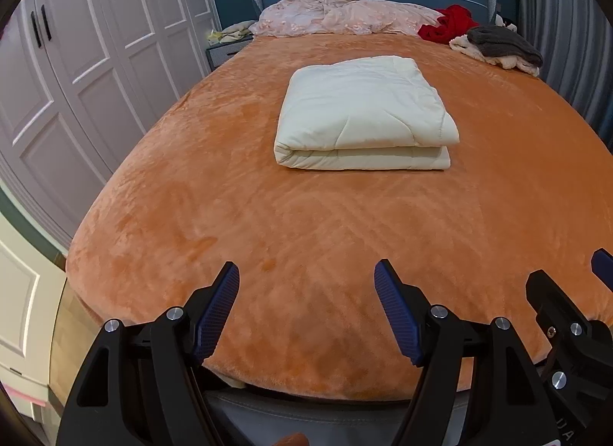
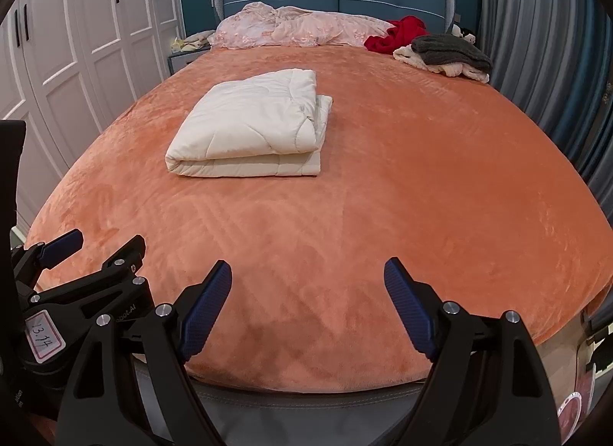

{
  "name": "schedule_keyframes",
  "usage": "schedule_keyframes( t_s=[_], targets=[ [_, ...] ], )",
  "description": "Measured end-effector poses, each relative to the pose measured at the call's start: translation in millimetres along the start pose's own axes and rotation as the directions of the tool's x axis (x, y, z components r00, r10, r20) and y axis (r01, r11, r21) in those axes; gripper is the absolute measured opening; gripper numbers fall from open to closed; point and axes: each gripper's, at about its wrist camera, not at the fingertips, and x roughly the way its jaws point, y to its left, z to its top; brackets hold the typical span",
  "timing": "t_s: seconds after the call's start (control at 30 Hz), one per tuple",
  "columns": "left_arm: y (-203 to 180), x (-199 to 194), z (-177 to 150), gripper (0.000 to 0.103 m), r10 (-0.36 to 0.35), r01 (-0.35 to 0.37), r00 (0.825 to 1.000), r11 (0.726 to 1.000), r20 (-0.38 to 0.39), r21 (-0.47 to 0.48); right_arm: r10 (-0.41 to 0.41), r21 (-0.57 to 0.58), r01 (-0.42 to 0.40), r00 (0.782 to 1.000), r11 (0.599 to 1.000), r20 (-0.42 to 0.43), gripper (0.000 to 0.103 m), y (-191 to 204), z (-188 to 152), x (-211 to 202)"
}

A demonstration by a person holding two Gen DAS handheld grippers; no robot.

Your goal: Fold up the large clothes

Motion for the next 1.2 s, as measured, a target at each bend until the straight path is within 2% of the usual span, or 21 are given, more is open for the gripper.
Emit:
schedule_keyframes(
  t_s=[1.2],
  targets=[
    [9,-11,-2,0.070,0.022,-0.022,0.999,1.000,0.025,-0.005,-0.001,-0.002,0.001,1.000,1.000,0.012,0.079,5,-1,-6]
  ],
)
